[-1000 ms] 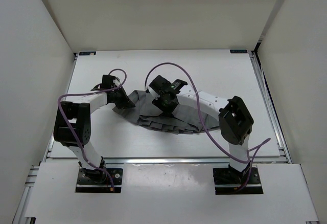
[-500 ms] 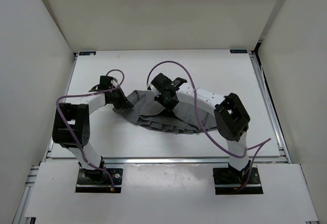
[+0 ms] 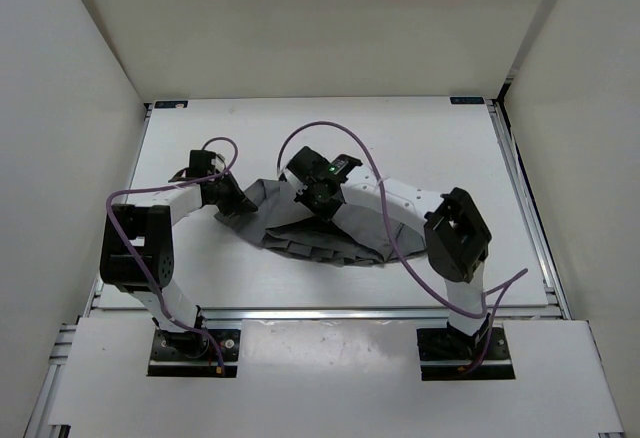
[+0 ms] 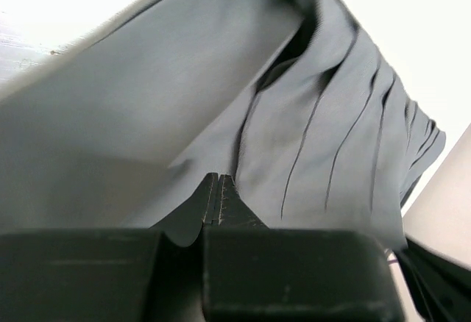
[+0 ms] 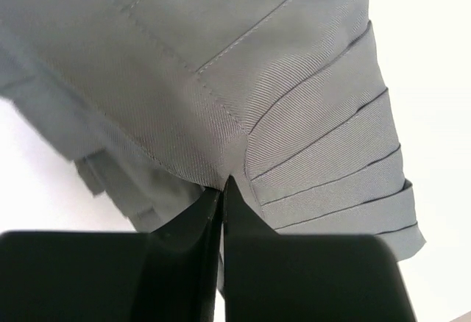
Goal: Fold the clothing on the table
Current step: Fold the skirt
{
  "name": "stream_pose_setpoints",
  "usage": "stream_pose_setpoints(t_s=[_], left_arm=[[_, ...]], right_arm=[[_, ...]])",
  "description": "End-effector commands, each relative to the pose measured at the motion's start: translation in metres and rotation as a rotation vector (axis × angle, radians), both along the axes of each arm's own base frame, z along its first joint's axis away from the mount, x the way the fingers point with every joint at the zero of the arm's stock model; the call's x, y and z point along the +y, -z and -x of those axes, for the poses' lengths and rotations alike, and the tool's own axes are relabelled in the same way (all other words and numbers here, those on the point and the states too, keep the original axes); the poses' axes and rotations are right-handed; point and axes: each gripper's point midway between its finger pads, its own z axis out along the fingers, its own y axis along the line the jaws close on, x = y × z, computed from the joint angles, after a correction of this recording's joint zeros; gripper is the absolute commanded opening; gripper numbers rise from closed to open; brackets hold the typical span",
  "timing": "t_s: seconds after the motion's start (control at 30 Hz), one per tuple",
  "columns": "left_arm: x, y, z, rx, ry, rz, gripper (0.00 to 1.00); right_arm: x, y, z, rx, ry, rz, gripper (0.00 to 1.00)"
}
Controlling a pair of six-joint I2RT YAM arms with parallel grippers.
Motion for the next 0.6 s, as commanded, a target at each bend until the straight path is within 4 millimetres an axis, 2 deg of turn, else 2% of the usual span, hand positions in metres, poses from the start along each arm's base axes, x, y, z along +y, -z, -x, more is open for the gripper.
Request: stream_pose_setpoints(t_s=[0.0, 0.1, 0.23, 0.27, 0.3, 0.33, 0.37, 0.43, 0.5, 0.57], left_arm=[[-0.006, -0.019, -0.003, -0.062, 0.021, 0.023, 0.00], [-0.006, -0.016, -0.002, -0.058, 0.021, 0.021, 0.00], [-0.007, -0.013, 0.000, -0.052, 0.026, 0.017, 0.00], [-0.006, -0.012, 0.001, -0.045, 0.024, 0.019, 0.00], [-0.005, -0.009, 0.003, -0.040, 0.021, 0.012, 0.00], [-0.006, -0.011, 0.001, -0.047, 0.022, 0.008, 0.00], [-0.006, -0.011, 0.000, -0.045, 0.022, 0.010, 0.00], [-0.004, -0.013, -0.001, -0.046, 0.018, 0.010, 0.00], [-0.005, -0.014, -0.003, -0.044, 0.025, 0.007, 0.00], [-0.003, -0.019, -0.003, -0.049, 0.027, 0.014, 0.00]], right_arm=[[0.000, -0.020, 0.030, 0.069, -0.035, -0.056, 0.00], [-0.010, 0.003, 0.054, 0.146, -0.055, -0.004, 0.00], [-0.014, 0.016, 0.076, 0.240, -0.095, -0.009, 0.00], [-0.009, 0.015, 0.089, 0.314, -0.113, -0.044, 0.00], [-0.008, 0.017, 0.092, 0.343, -0.118, -0.056, 0.01], [-0.008, 0.021, 0.103, 0.407, -0.133, -0.064, 0.02], [-0.003, 0.021, 0.110, 0.452, -0.146, -0.090, 0.06], [-0.006, 0.025, 0.121, 0.542, -0.148, -0.109, 0.22], [-0.002, 0.011, 0.136, 0.642, -0.163, -0.180, 0.27], [-0.006, -0.005, 0.136, 0.700, -0.140, -0.245, 0.30]])
